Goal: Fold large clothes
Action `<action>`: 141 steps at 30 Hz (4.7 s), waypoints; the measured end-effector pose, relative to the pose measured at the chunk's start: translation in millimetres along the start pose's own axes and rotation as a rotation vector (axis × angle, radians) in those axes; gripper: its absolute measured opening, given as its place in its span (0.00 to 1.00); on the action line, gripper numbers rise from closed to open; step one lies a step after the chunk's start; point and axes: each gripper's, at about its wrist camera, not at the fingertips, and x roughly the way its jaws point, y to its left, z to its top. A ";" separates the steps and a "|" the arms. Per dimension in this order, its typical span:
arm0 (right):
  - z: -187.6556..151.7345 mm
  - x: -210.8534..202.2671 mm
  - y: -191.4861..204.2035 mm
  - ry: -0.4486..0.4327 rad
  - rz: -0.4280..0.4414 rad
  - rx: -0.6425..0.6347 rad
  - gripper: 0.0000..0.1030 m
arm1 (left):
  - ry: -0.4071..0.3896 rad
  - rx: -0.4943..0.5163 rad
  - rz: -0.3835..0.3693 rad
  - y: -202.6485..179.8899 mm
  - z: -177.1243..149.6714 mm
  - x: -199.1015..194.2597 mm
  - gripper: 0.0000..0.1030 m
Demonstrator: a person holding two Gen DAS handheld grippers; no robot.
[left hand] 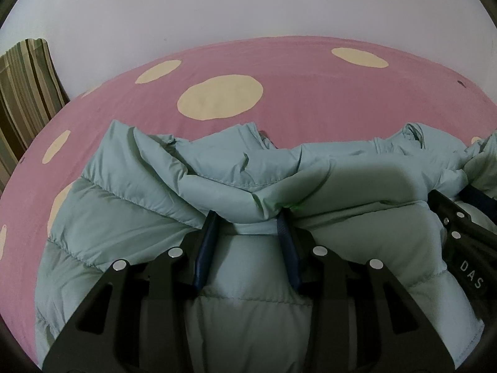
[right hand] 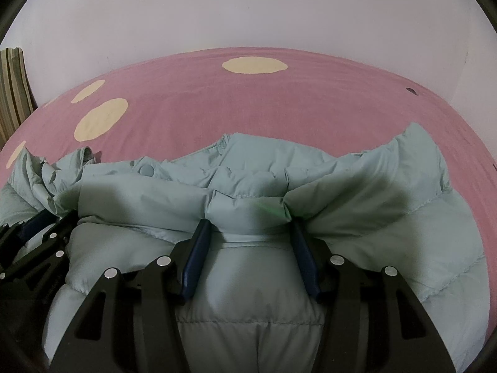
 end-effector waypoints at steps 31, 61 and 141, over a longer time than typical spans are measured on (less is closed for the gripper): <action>-23.0 -83.1 41.1 -0.001 0.188 0.015 0.35 | 0.063 -0.305 -0.107 167.2 -59.7 -71.0 0.74; -43.6 -55.1 49.4 0.052 0.138 -0.026 0.35 | 0.154 -0.341 -0.246 171.2 -61.1 -36.7 0.86; -52.9 -71.9 -177.3 0.100 0.089 0.391 0.79 | 0.148 -0.278 -0.356 140.3 -48.8 -41.2 0.14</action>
